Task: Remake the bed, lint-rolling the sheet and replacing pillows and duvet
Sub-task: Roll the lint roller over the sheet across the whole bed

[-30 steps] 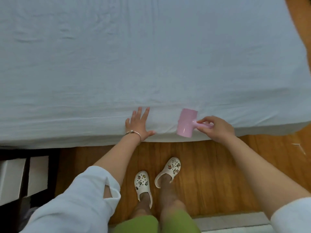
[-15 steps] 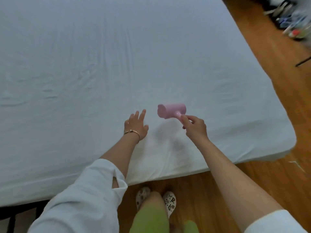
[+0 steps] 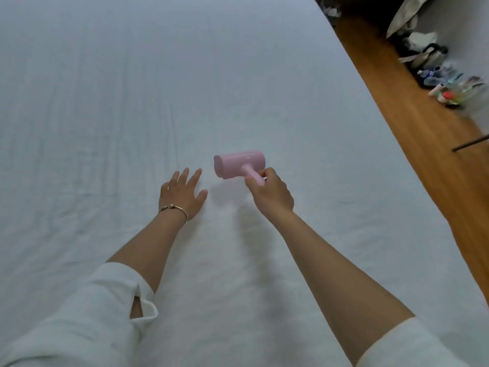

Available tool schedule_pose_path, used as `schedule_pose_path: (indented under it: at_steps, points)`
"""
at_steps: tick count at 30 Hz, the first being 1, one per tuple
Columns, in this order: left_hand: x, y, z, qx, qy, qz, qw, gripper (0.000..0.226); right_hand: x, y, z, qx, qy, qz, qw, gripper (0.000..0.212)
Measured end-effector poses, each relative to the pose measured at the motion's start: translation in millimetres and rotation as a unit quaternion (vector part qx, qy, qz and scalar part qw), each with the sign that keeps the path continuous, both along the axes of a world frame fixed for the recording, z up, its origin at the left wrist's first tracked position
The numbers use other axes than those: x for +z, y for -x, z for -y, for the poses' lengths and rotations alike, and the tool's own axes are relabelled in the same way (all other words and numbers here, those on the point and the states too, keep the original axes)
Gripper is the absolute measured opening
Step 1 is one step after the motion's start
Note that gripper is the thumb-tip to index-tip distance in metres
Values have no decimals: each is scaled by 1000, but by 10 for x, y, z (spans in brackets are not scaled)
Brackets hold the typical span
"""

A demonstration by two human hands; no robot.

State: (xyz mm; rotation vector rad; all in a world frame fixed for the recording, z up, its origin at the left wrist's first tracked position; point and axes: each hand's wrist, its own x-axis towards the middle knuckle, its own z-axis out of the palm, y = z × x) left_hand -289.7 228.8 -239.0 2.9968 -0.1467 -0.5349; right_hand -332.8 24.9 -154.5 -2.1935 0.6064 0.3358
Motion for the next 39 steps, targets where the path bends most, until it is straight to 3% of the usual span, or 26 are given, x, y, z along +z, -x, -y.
schedule_pose_path:
  at_steps: [7, 12, 16, 23, 32, 39]
  points:
    - [-476, -1288, 87, 51, 41, 10, 998, 68, -371, -1759, -181, -13, 3, 72, 997, 27]
    - [-967, -1367, 108, 85, 81, 113, 987, 68, -724, -2531, -447, -27, 68, 125, 989, 40]
    - [-1151, -1399, 113, 86, 85, 150, 981, 69, -1066, -2698, -604, -46, 122, 114, 985, 35]
    - [-1204, -1420, 102, 83, 85, 144, 982, 67, -1094, -2388, -645, -101, 94, 110, 984, 26]
    - [-817, -1380, 43, 54, 79, 53, 994, 56, -898, -1105, -541, -102, 63, 52, 991, 17]
    - [-686, 18, 148, 33, 79, 72, 994, 53, -799, 140, -471, -105, 55, 22, 993, 21]
